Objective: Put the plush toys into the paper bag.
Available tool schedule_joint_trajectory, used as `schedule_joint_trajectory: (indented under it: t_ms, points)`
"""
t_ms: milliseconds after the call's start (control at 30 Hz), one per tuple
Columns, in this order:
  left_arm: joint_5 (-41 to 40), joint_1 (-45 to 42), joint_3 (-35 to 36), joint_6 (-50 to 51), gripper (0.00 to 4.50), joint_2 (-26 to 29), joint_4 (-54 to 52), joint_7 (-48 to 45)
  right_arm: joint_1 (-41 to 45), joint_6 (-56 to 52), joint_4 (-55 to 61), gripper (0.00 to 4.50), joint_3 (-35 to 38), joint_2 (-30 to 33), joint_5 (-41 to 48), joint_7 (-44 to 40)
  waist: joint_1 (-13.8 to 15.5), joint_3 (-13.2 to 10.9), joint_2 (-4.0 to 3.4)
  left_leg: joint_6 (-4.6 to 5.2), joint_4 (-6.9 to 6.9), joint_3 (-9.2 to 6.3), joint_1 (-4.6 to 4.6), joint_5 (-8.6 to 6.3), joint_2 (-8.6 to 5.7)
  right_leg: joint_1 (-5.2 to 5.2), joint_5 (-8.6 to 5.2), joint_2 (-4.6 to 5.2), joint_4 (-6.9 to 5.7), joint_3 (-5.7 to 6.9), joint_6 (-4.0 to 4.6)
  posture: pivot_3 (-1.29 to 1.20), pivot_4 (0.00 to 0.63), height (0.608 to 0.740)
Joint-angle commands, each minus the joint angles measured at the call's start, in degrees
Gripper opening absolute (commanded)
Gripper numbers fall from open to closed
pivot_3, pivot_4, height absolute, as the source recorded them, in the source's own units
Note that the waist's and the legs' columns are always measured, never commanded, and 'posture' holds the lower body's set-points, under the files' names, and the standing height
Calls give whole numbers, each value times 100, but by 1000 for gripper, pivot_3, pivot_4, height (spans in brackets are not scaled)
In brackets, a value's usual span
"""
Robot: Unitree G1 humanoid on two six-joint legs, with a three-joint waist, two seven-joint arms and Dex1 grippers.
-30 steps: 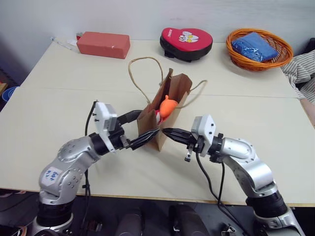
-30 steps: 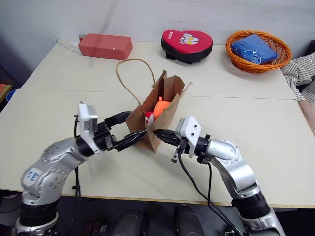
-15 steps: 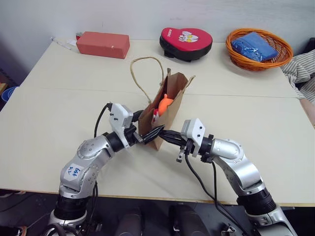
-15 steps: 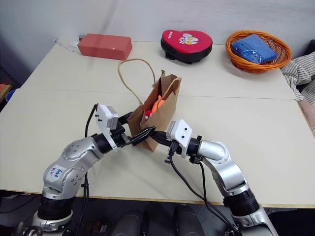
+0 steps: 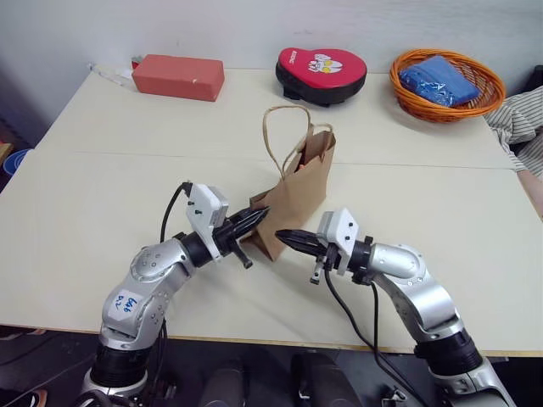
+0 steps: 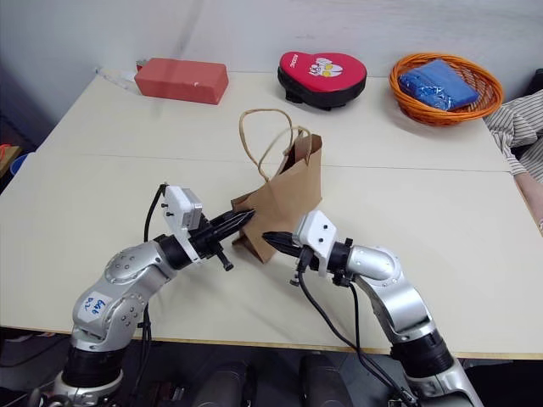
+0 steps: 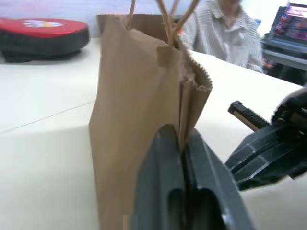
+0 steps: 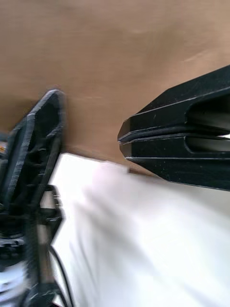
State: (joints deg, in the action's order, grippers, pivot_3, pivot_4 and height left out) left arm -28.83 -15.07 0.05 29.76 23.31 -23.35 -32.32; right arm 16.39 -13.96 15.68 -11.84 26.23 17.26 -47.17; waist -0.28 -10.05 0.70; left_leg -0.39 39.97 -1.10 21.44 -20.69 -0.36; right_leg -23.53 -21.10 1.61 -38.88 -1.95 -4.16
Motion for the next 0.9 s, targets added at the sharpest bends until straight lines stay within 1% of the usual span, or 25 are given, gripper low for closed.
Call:
schedule_joint_trajectory:
  t_ms: [33, 133, 200, 267, 367, 433, 533, 667, 767, 900]
  points:
    - [-433, -160, 289, -281, 43, 262, 171, -857, -158, -145, 351, 0, 419, 282, 304, -162, 1, 0, 0, 0, 0, 0, 0, 0, 0, 1, 0, 1, 1, 0, 0, 0, 150, 740]
    - [-700, -746, 310, -477, 43, 968, 933, -2538, -740, -136, 648, 0, 1187, 915, 886, -737, 45, -1, -1, 0, 0, -1, 2, 0, 0, 1, 0, 1, 3, 2, 0, 0, 150, 740]
    - [-679, -1074, 156, -742, 43, 1272, 1375, -3447, -1057, 146, 691, 0, 1648, 1215, 1155, -1142, 39, -2, -3, 0, -2, -8, 3, 0, 0, 7, -1, -1, 13, 9, 2, 0, 150, 740]
    - [-616, -1390, 30, -1102, 43, 1353, 1876, -4162, -1376, 490, 577, 0, 2171, 1512, 1309, -1557, 30, -2, -4, 3, -2, -6, 0, -2, -3, 18, -1, 2, 23, 8, 1, 0, 150, 740]
    - [-292, -1727, -231, -1730, 43, 1447, 2789, -5196, -1895, 742, 300, 0, 2956, 1908, 1400, -1971, 23, -2, -3, 7, -2, -3, -7, -4, -4, 26, -1, 1, 27, 7, 1, 0, 150, 740]
    - [-125, -1941, -352, -2030, 43, 1405, 3304, -5587, -2165, 855, 147, 0, 3332, 2004, 1430, -2055, 6, -2, -3, 7, -3, -1, -11, -4, -4, 26, -1, -3, 23, 5, 1, 0, 150, 740]
    - [61, -2184, -347, -2436, 43, 1178, 4002, -5668, -2506, 1167, 22, 0, 3635, 2003, 1312, -2146, 15, -3, -2, 8, -2, 2, -15, -4, -2, 26, -1, -6, 13, 0, 1, 0, 150, 740]
    - [296, -2287, -241, -2538, 43, 1160, 4582, -5332, -2558, 1163, 190, 0, 3577, 1811, 1403, -1888, -5, -2, -1, 10, 1, 9, -20, -5, -2, 25, -1, -6, 2, -11, 1, 0, 150, 740]
    - [196, -2308, -70, -2294, 607, 1202, 4512, -5170, -2447, 1140, 208, 0, 3486, 1719, 1462, -1814, 3, -1, -1, 9, 2, 9, -23, -5, -1, 23, -1, -5, -3, -11, 1, 0, 150, 740]
    - [-11, -2017, 372, -2064, 1811, 1549, 3538, -4818, -2170, 1181, -105, 0, 3463, 1782, 1494, -1950, -6, -3, 2, 9, 5, 8, -15, -5, -1, 16, -1, -2, -3, -13, 1, 0, 150, 740]
